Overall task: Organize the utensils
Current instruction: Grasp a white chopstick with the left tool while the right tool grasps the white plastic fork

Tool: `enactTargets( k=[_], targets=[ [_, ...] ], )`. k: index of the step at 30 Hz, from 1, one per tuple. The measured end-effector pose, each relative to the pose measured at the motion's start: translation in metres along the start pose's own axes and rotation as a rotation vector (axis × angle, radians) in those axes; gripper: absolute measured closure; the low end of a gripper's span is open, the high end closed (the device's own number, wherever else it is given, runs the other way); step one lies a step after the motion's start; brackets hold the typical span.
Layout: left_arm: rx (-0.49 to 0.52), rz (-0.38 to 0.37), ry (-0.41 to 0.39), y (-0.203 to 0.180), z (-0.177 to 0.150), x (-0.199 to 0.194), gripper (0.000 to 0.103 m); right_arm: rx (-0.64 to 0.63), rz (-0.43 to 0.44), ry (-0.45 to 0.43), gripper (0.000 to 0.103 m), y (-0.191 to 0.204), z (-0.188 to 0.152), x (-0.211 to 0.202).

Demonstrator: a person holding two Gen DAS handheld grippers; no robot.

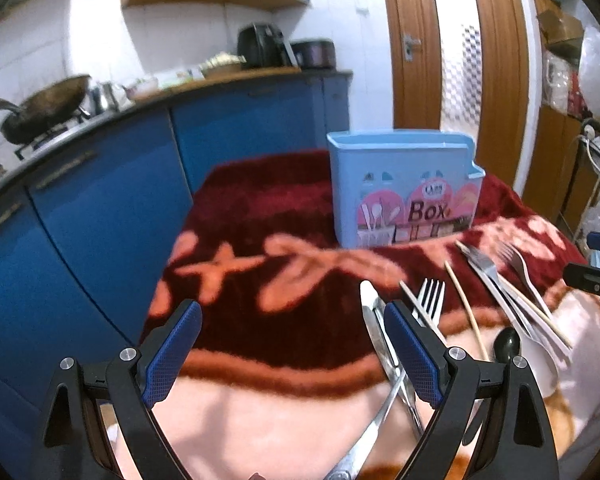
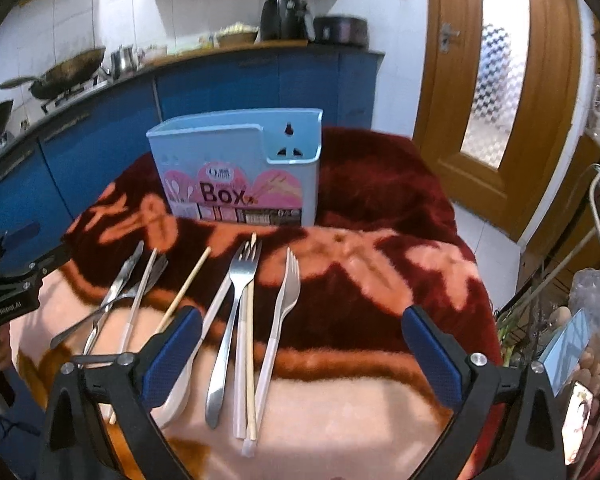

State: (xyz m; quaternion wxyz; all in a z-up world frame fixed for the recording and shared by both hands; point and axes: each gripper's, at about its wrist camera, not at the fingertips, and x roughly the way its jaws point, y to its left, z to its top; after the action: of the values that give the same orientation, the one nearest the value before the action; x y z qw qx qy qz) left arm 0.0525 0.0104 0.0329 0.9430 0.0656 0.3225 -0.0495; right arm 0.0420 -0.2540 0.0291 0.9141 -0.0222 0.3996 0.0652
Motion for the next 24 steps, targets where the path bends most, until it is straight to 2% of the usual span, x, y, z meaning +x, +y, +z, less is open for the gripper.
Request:
enactTargets(
  k=[6, 8, 11, 16, 18, 20, 24],
  targets=[
    [0.05, -0.087, 0.154, -0.008, -0.002, 0.017, 0.018, -0.01, 0.034, 0.123, 0.024, 0.001, 0.001, 0.014],
    [0.061, -0.101, 0.179, -0.011, -0.004, 0.02, 0.023, -0.03, 0.04, 0.16, 0.033, 0.004, -0.001, 0.02],
    [0.067, -0.136, 0.214, -0.017, -0.006, 0.023, 0.029, -0.047, 0.054, 0.207, 0.04, 0.008, -0.006, 0.027],
    [0.053, -0.237, 0.266, -0.033, -0.001, 0.023, 0.037, -0.019, 0.093, 0.256, 0.049, 0.005, -0.005, 0.036],
    [0.043, -0.265, 0.297, -0.041, 0.001, 0.027, 0.043, -0.016, 0.091, 0.273, 0.051, 0.004, -0.003, 0.039],
    [0.026, -0.292, 0.338, -0.047, 0.003, 0.032, 0.055, -0.018, 0.09, 0.287, 0.056, 0.004, -0.001, 0.041],
    [-0.007, -0.342, 0.415, -0.057, 0.003, 0.043, 0.071, -0.027, 0.088, 0.306, 0.061, 0.003, 0.0, 0.044]
  ],
)
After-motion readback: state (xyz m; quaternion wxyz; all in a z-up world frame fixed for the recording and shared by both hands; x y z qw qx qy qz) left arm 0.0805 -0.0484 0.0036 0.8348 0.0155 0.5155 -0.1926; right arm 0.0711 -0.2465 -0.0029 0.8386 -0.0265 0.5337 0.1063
